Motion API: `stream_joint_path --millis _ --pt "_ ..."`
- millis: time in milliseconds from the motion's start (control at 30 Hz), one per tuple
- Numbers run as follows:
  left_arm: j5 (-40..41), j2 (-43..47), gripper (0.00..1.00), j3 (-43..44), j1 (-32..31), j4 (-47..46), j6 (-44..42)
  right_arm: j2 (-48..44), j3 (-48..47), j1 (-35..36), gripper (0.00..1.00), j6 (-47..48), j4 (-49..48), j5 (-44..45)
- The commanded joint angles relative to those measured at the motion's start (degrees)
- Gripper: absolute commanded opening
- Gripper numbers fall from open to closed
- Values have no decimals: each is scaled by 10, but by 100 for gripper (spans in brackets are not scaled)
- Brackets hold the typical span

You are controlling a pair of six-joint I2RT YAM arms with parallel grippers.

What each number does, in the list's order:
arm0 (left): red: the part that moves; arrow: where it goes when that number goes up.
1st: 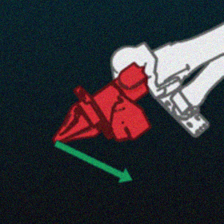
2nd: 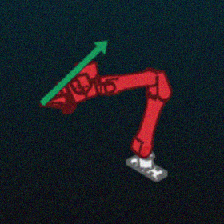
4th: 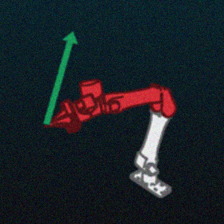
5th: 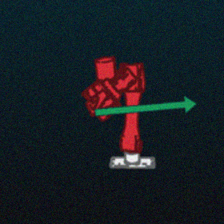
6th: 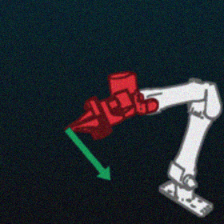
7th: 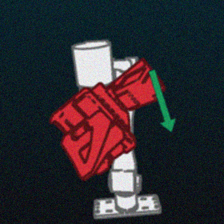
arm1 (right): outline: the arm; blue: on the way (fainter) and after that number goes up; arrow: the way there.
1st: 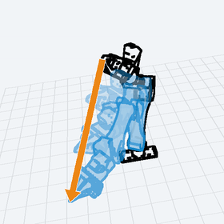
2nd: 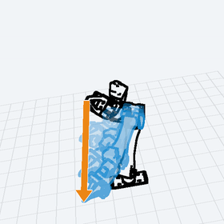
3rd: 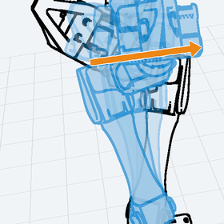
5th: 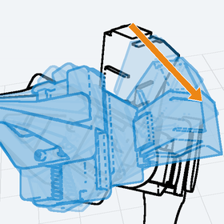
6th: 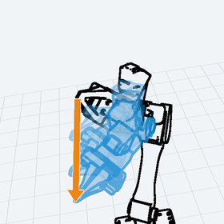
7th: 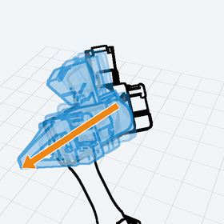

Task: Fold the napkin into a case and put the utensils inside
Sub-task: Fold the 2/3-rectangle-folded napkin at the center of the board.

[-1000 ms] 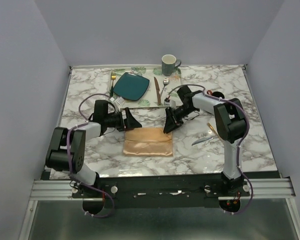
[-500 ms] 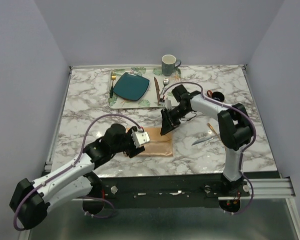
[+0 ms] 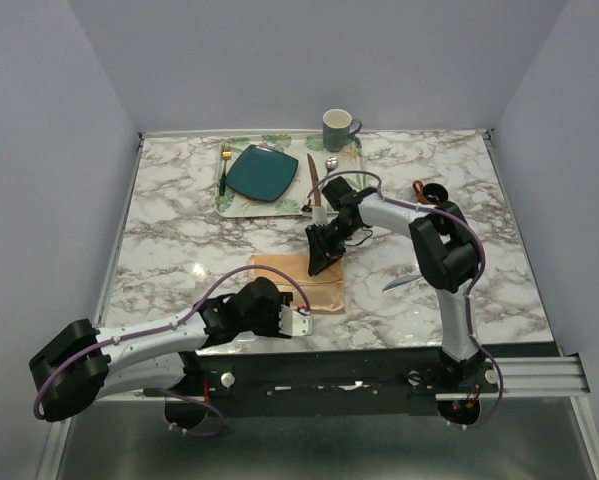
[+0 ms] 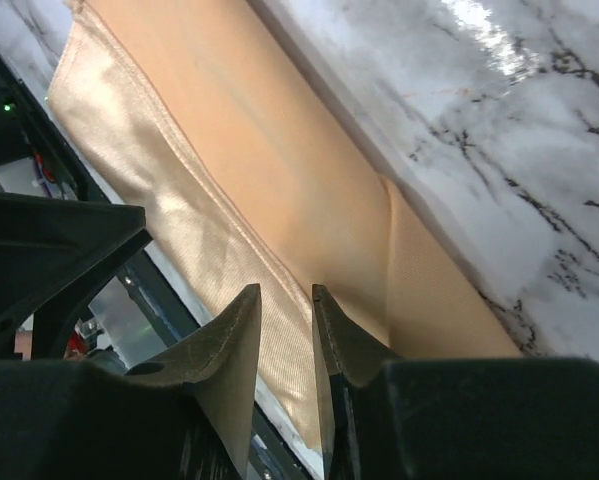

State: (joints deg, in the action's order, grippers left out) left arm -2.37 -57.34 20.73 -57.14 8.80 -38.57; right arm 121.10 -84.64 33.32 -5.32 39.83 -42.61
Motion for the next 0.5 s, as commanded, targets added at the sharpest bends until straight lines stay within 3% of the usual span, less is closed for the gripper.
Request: stream_joint_path --millis 0,33,133,167,300,433,467 --pt "19 -35 63 -10 -12 -42 -34 29 -9 6 35 2 -8 31" --pt "33 -41 61 -12 -16 -47 -41 30 -7 7 35 6 -8 38" --pt "47 -59 48 -22 -18 -66 -45 33 2 10 35 16 -6 45" --pt "47 -63 38 -24 -19 -71 -46 34 6 13 35 20 -8 45" --pt "44 -73 24 -27 -31 -71 -49 39 12 16 35 29 -7 47" --pt "24 -64 9 -15 -38 -38 -41 38 20 21 34 39 -7 52" --pt "-12 -57 3 -3 -40 -10 -37 34 24 23 34 42 -7 51"
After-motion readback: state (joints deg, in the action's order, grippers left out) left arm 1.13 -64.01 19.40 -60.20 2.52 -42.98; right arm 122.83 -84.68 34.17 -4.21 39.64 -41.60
